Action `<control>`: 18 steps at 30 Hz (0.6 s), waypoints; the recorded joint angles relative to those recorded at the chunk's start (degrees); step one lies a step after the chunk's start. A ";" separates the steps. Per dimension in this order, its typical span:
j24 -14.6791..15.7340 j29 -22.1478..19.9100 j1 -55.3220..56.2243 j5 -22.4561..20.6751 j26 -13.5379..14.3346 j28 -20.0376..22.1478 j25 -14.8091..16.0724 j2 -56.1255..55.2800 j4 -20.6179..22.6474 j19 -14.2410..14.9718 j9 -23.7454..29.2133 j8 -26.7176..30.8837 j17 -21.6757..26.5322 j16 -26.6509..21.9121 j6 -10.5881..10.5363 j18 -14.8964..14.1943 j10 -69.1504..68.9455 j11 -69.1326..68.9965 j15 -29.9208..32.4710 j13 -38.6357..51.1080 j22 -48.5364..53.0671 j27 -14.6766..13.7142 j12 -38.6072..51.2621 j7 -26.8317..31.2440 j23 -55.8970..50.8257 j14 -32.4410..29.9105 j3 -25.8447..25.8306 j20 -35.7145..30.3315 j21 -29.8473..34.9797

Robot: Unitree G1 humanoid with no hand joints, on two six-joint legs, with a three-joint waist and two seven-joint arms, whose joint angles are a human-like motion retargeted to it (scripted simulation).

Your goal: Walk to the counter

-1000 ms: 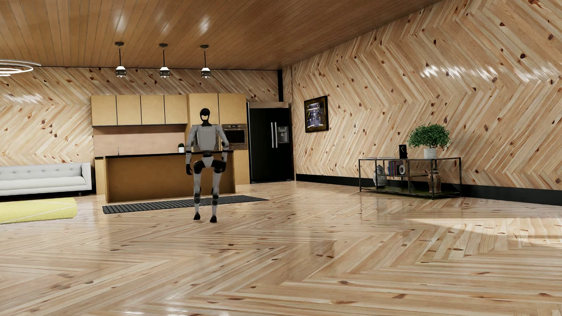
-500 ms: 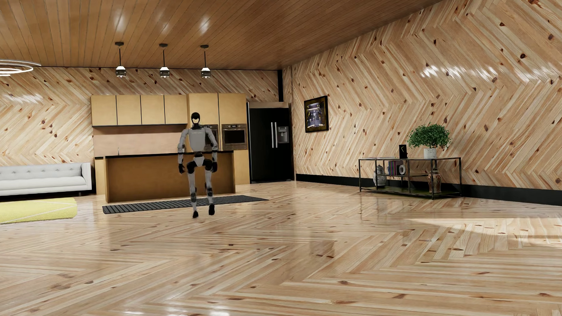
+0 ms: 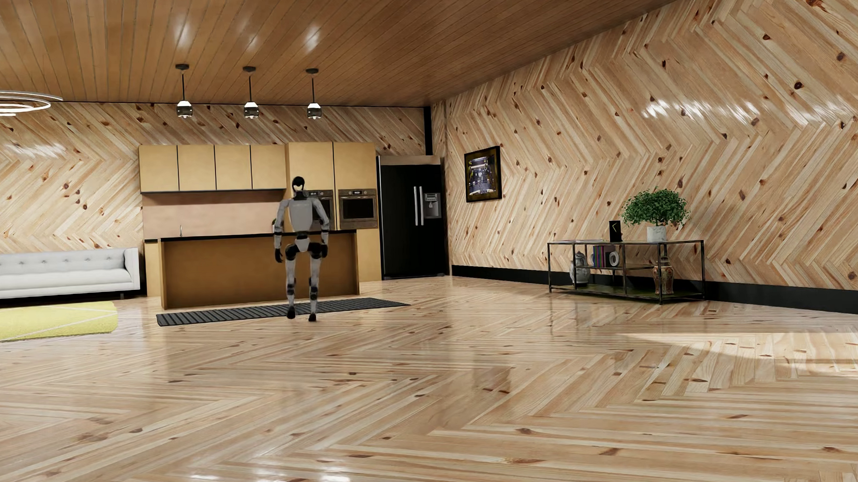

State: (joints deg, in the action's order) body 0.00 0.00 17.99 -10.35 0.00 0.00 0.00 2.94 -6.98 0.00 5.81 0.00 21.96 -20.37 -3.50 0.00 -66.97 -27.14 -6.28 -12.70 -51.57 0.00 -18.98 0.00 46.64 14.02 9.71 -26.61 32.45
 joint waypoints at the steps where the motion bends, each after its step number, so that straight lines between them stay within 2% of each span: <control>1: 0.00 0.00 1.97 1.08 0.00 0.00 0.00 4.16 0.02 0.00 -0.25 0.00 0.54 -0.31 0.64 0.00 10.82 1.79 -4.16 2.22 -0.25 0.00 -1.41 0.00 -3.02 -0.76 2.42 -0.16 -1.51; 2: 0.00 0.00 3.28 1.83 0.00 0.00 0.00 7.08 -0.23 0.00 -0.95 0.00 0.79 -0.42 0.90 0.00 22.81 2.75 -7.66 4.55 -0.36 0.00 -2.60 0.00 -5.35 -1.63 4.28 -0.32 -3.77; 3: 0.00 0.00 4.16 2.15 0.00 0.00 0.00 9.07 -0.63 0.00 -1.98 0.00 1.02 -0.26 0.80 0.00 34.37 3.15 -10.50 6.88 -0.97 0.00 -3.50 0.00 -7.12 -7.25 5.68 -0.23 -6.14; 4: 0.00 0.00 5.43 2.65 0.00 0.00 0.00 11.01 -1.73 0.00 -2.96 0.00 1.36 -0.06 0.51 0.00 48.76 3.03 -13.00 8.84 -1.65 0.00 -4.24 0.00 -8.69 -17.47 6.73 -0.20 -7.95; 5: 0.00 0.00 7.16 3.69 0.00 0.00 0.00 13.50 -2.87 0.00 -3.09 0.00 1.78 0.19 0.28 0.00 57.52 2.44 -14.23 10.33 -2.79 0.00 -4.58 0.00 -9.77 -18.49 7.52 -0.61 -8.82; 7: 0.00 0.00 10.46 6.23 0.00 0.00 0.00 17.86 -2.76 0.00 -2.57 0.00 2.02 0.49 0.15 0.00 31.95 -2.33 -10.23 10.19 -5.21 0.00 -4.97 0.00 -10.64 3.58 9.14 -1.63 -9.56; 8: 0.00 0.00 11.28 7.45 0.00 0.00 0.00 17.39 -1.28 0.00 -3.21 0.00 1.23 0.58 0.77 0.00 26.52 -8.35 -4.16 8.95 -6.89 0.00 -5.00 0.00 -9.80 6.96 9.25 -1.93 -9.63; 9: 0.00 0.00 9.93 11.05 0.00 0.00 0.00 16.71 2.58 0.00 -3.11 0.00 -0.50 0.67 3.37 0.00 21.31 -16.53 6.01 7.13 -10.36 0.00 -4.90 0.00 -6.66 9.53 8.26 -3.43 -9.56; 10: 0.00 0.00 6.26 10.22 0.00 0.00 0.00 10.61 3.18 0.00 -2.53 0.00 -1.25 0.50 3.41 0.00 21.33 -29.53 12.12 6.61 -10.59 0.00 -3.28 0.00 -3.30 11.46 6.85 -3.41 -6.22; 11: 0.00 0.00 2.57 11.50 0.00 0.00 0.00 2.91 5.52 0.00 -1.36 0.00 -1.73 0.54 4.70 0.00 21.30 -45.68 19.48 5.95 -8.86 0.00 -3.00 0.00 0.00 13.90 5.97 1.15 -2.57; 12: 0.00 0.00 -1.44 9.86 0.00 0.00 0.00 -2.36 5.96 0.00 -0.24 0.00 -1.35 0.53 3.41 0.00 23.46 -53.78 9.59 4.87 -6.31 0.00 -1.08 0.00 -0.38 14.24 2.00 0.47 -0.13; 13: 0.00 0.00 -5.54 7.89 0.00 0.00 0.00 -6.88 5.98 0.00 0.92 0.00 -0.97 0.62 1.70 0.00 25.72 -60.07 -3.62 3.48 -3.56 0.00 0.79 0.00 -0.27 14.32 -2.10 0.76 2.45; 14: 0.00 0.00 -9.53 7.29 0.00 0.00 0.00 -13.58 6.13 0.00 1.65 0.00 -1.84 0.61 0.56 0.00 28.11 -61.80 -5.89 1.79 0.03 0.00 2.04 0.00 2.84 14.44 -5.61 2.45 2.56; 15: 0.00 0.00 -13.09 7.62 0.00 0.00 0.00 -21.44 6.35 0.00 2.00 0.00 -2.93 0.45 -0.06 0.00 30.39 -58.38 4.67 0.00 4.43 0.00 2.79 0.00 6.52 14.76 -7.84 4.40 1.23; 16: 0.00 0.00 -16.13 7.16 0.00 0.00 0.00 -26.35 5.85 0.00 2.36 0.00 -2.65 0.22 -0.92 0.00 32.26 -50.13 12.29 -1.29 9.15 0.00 3.68 0.00 8.01 14.71 -9.80 6.11 3.27; 17: 0.00 0.00 -17.95 6.72 0.00 0.00 0.00 -30.86 5.06 0.00 2.36 0.00 -2.14 0.00 -1.71 0.00 33.23 -39.42 17.38 -2.02 13.73 0.00 4.58 0.00 9.00 14.67 -11.75 7.89 6.39; 18: 0.00 0.00 -19.37 6.29 0.00 0.00 0.00 -33.91 4.29 0.00 2.17 0.00 -1.75 -0.14 -2.31 0.00 33.48 -27.81 19.33 -3.00 17.74 0.00 5.25 0.00 9.50 15.05 -13.48 9.63 8.00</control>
State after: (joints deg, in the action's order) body 0.00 0.00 -1.38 -4.06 0.00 0.00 0.00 -30.98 -2.69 0.00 7.97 0.00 20.21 -20.51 -5.80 0.00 -33.50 -54.95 13.06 -15.70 -33.83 0.00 -13.73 0.00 56.14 29.07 -3.78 -16.98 40.45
